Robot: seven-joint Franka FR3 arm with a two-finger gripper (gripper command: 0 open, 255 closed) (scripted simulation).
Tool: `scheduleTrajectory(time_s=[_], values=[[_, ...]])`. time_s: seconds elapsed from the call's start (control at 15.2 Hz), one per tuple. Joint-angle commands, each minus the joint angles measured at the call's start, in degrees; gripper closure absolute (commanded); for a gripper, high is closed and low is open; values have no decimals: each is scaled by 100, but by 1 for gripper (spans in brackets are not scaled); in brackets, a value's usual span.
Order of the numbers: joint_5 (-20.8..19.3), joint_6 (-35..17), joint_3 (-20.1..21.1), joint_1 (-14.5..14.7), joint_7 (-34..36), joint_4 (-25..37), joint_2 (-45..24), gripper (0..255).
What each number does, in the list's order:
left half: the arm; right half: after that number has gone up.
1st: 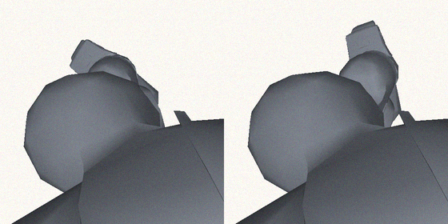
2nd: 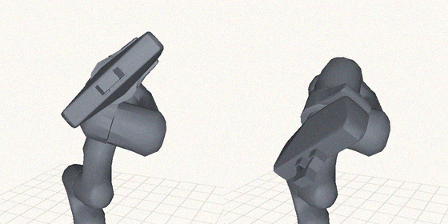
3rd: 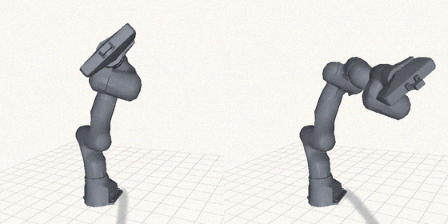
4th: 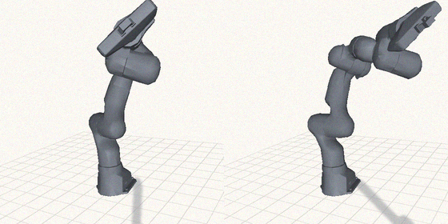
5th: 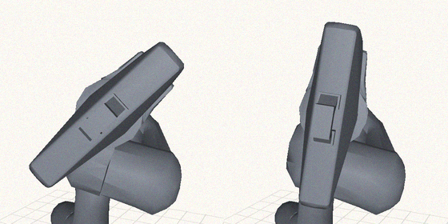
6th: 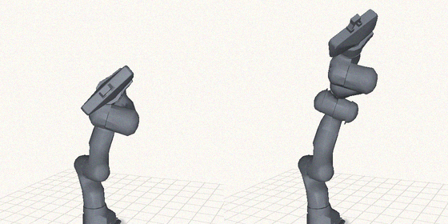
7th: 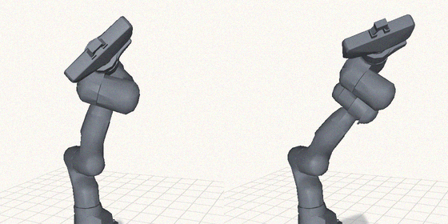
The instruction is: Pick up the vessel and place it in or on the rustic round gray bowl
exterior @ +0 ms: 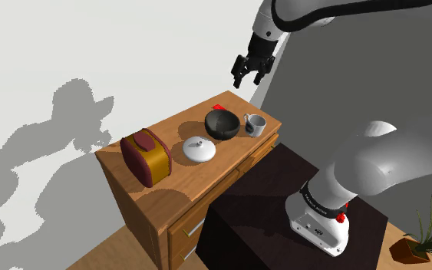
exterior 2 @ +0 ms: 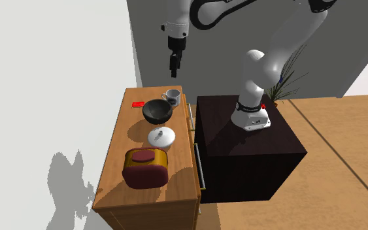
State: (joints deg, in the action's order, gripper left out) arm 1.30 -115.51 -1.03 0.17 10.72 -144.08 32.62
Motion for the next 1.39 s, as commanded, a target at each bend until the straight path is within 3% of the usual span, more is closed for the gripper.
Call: scheduleTrajectory(time_s=[0.0,0.66,1.32], values=[[51,-355,87,49,116,-52,-334,0],[190,-2132,385,217,537,-131,-2254,0],[99,-3514,551,408,1025,560,-4547,0]])
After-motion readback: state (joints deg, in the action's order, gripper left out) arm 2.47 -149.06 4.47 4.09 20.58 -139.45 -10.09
